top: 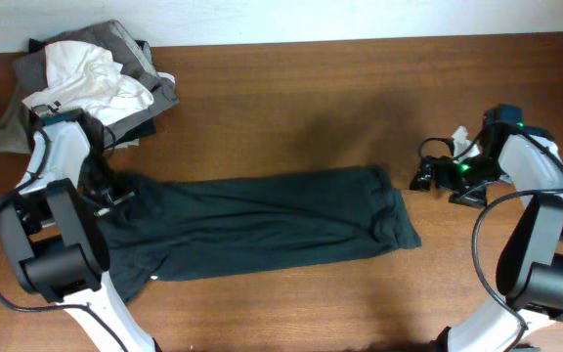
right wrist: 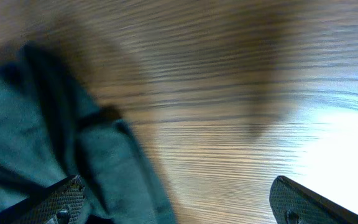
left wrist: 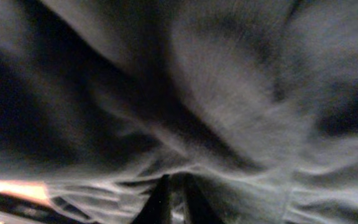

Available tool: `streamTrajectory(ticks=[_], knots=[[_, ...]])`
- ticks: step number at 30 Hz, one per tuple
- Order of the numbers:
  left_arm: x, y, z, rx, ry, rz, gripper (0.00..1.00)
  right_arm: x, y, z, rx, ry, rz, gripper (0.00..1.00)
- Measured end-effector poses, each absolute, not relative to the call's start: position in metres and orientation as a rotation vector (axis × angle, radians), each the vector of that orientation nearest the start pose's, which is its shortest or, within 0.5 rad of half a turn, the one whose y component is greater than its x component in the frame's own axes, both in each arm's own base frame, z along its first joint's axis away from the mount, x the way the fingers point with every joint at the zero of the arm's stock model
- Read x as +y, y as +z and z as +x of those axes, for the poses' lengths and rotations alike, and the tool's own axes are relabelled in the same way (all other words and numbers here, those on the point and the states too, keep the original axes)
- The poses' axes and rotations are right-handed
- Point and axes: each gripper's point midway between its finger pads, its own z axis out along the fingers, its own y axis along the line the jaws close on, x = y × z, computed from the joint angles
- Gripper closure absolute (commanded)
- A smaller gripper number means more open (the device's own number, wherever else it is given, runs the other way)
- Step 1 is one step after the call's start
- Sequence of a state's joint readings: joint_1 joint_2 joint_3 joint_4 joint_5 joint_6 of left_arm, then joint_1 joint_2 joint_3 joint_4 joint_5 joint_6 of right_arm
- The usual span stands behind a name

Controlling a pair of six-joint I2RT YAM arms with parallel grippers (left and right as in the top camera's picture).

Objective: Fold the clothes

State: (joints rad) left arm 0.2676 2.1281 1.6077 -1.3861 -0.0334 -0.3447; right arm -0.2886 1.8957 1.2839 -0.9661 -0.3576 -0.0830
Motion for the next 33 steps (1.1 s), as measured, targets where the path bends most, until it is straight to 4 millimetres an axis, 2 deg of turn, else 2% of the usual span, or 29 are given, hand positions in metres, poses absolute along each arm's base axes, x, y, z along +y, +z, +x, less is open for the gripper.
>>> streamTrajectory(ticks=[3,5,7,11,16,22,25,29,31,33], knots=[[0.094,0.049,0.316,3.298,0.138,-1.016,0.80,-0.015,0.042,0.339,3.011,0.661,0.191,0.01],[0.091,0.051,0.317,3.298,0.154,-0.996,0.71,-0.007,0.043,0.339,3.005,0.686,0.148,0.01],[0.082,0.063,0.322,3.272,0.163,-0.942,0.48,0.005,0.040,0.334,3.020,0.716,0.105,0.02],[0.059,0.102,0.335,3.166,0.146,-0.799,0.46,0.027,0.034,0.326,3.051,0.741,0.016,0.01],[0.050,0.108,0.337,3.157,0.139,-0.755,0.46,0.050,0.019,0.310,3.085,0.757,-0.068,0.01],[0.050,0.108,0.337,3.157,0.138,-0.755,0.46,0.055,0.017,0.309,3.074,0.750,-0.064,0.08],[0.050,0.108,0.337,3.157,0.138,-0.755,0.46,0.053,0.015,0.309,3.089,0.714,-0.043,0.03],[0.049,0.108,0.337,3.157,0.137,-0.754,0.46,0.024,0.015,0.314,3.149,0.523,0.110,0.00],[0.049,0.108,0.337,3.157,0.135,-0.754,0.46,0.003,0.022,0.328,3.116,0.451,0.169,0.01],[0.049,0.108,0.337,3.157,0.134,-0.754,0.46,-0.008,0.024,0.331,3.106,0.426,0.194,0.01]])
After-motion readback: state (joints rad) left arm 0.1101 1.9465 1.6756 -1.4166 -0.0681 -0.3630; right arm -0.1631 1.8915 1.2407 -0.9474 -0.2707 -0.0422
